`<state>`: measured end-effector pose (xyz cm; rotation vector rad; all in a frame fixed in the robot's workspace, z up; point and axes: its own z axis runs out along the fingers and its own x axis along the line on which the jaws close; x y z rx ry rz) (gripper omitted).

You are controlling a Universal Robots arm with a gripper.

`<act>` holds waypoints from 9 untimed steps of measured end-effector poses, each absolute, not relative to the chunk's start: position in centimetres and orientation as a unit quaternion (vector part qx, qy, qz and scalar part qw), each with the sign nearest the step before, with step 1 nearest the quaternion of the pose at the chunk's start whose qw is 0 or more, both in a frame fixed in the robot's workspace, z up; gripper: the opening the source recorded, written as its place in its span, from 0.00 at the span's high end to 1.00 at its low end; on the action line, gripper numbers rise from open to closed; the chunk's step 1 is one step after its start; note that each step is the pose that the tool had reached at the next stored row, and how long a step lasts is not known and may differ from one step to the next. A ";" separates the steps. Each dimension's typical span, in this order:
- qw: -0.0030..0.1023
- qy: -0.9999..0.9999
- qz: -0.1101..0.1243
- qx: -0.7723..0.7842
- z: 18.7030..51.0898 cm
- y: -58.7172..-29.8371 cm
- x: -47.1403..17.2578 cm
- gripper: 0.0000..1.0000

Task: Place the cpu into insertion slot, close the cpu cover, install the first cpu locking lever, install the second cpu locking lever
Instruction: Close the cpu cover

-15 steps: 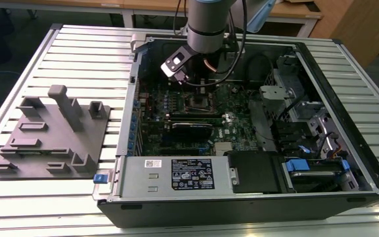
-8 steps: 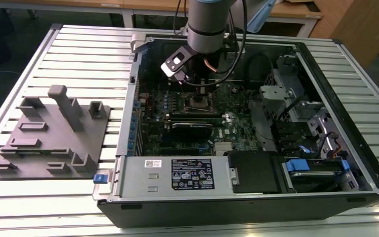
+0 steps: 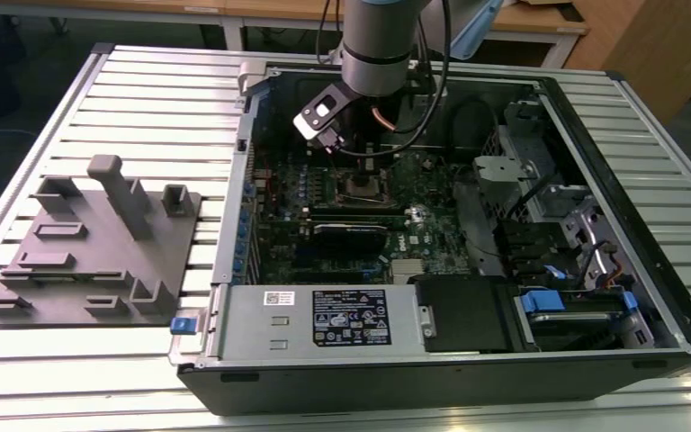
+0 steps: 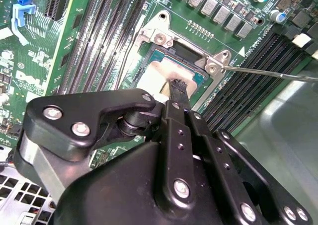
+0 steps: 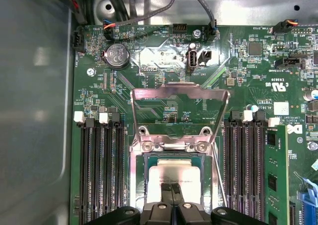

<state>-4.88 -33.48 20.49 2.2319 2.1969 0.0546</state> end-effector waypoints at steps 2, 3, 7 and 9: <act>0.005 0.701 0.017 0.713 20.6 -33.5 -4.9 0.90; 0.005 0.701 0.017 0.713 20.6 -33.5 -4.9 0.90; 0.005 0.701 0.017 0.713 20.6 -33.5 -4.9 0.90; 0.005 0.701 0.017 0.713 20.6 -33.5 -4.9 0.90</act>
